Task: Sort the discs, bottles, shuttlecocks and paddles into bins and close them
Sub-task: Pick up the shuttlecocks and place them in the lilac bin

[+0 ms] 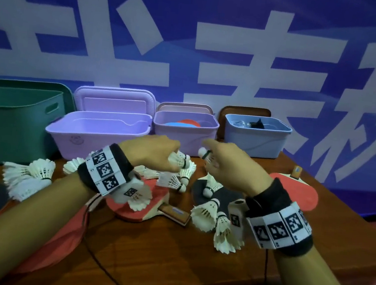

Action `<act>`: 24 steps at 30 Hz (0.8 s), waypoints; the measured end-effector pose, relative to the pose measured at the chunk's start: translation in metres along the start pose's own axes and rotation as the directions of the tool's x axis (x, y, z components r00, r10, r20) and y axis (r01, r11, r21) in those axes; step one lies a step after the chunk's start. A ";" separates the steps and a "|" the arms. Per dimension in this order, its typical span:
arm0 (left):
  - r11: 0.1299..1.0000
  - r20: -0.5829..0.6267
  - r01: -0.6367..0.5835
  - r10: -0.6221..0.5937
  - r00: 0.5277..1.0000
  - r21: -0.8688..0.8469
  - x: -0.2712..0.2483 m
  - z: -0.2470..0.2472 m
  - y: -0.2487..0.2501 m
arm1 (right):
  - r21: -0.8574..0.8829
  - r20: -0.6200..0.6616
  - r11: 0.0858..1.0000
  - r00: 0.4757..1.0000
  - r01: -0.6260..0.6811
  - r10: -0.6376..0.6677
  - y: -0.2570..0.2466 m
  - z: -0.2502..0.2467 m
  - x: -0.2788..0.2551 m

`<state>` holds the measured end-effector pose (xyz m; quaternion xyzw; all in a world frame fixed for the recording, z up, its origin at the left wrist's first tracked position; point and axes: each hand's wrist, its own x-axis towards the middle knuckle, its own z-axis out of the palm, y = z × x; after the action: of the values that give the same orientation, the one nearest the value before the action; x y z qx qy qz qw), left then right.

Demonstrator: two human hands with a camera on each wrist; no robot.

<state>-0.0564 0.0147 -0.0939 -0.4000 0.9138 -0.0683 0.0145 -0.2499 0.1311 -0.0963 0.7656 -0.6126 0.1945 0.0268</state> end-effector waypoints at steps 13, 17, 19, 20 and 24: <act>0.838 -0.201 0.332 -0.449 0.871 -0.434 -0.041 -0.021 -0.170 | 0.680 -0.288 0.732 0.926 0.020 0.242 -0.129 0.091 0.170; 0.838 -0.348 0.327 -0.493 0.797 -0.437 -0.040 -0.017 -0.200 | 0.606 -0.303 0.795 0.914 -0.033 0.269 -0.133 0.105 0.210; 0.836 -0.369 0.320 -0.498 0.785 -0.446 -0.039 -0.014 -0.214 | 0.568 -0.277 0.821 0.924 -0.062 0.262 -0.130 0.103 0.225; 0.832 -0.380 0.319 -0.505 0.775 -0.455 -0.039 -0.012 -0.221 | 0.545 -0.257 0.834 0.931 -0.083 0.260 -0.128 0.102 0.231; 0.793 -0.387 0.316 -0.549 0.741 -0.521 -0.038 -0.002 -0.236 | 0.481 -0.205 0.869 0.950 -0.114 0.237 -0.117 0.104 0.254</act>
<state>0.1413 -0.1160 -0.0611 -0.5655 0.7527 0.0243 -0.3362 -0.0675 -0.1043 -0.0852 0.6586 -0.6071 0.4343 -0.0955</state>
